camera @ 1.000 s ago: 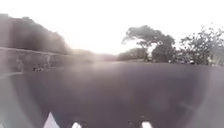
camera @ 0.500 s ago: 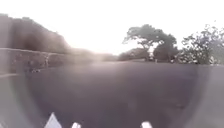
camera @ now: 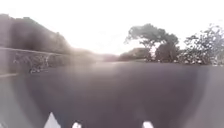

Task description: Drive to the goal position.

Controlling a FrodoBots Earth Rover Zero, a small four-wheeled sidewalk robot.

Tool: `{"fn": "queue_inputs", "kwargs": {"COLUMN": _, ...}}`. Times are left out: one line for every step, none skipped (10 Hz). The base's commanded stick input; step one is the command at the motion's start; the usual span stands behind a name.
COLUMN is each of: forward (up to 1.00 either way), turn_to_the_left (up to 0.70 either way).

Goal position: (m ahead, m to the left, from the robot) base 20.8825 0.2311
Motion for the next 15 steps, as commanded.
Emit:
{"fn": "queue_inputs", "kwargs": {"forward": 0.7, "turn_to_the_left": -0.35}}
{"fn": "queue_inputs", "kwargs": {"forward": 0.7, "turn_to_the_left": -0.35}}
{"fn": "queue_inputs", "kwargs": {"forward": 0.7, "turn_to_the_left": -0.06}}
{"fn": "queue_inputs", "kwargs": {"forward": 0.7, "turn_to_the_left": -0.03}}
{"fn": "queue_inputs", "kwargs": {"forward": 0.7, "turn_to_the_left": 0.0}}
{"fn": "queue_inputs", "kwargs": {"forward": 0.7, "turn_to_the_left": -0.12}}
{"fn": "queue_inputs", "kwargs": {"forward": 0.7, "turn_to_the_left": -0.25}}
{"fn": "queue_inputs", "kwargs": {"forward": 0.7, "turn_to_the_left": 0.0}}
{"fn": "queue_inputs", "kwargs": {"forward": 0.7, "turn_to_the_left": 0.0}}
{"fn": "queue_inputs", "kwargs": {"forward": 0.7, "turn_to_the_left": 0.0}}
{"fn": "queue_inputs", "kwargs": {"forward": 0.7, "turn_to_the_left": -0.06}}
{"fn": "queue_inputs", "kwargs": {"forward": 0.7, "turn_to_the_left": -0.18}}
{"fn": "queue_inputs", "kwargs": {"forward": 0.7, "turn_to_the_left": -0.3}}
{"fn": "queue_inputs", "kwargs": {"forward": 0.7, "turn_to_the_left": -0.28}}
{"fn": "queue_inputs", "kwargs": {"forward": 0.7, "turn_to_the_left": -0.15}}
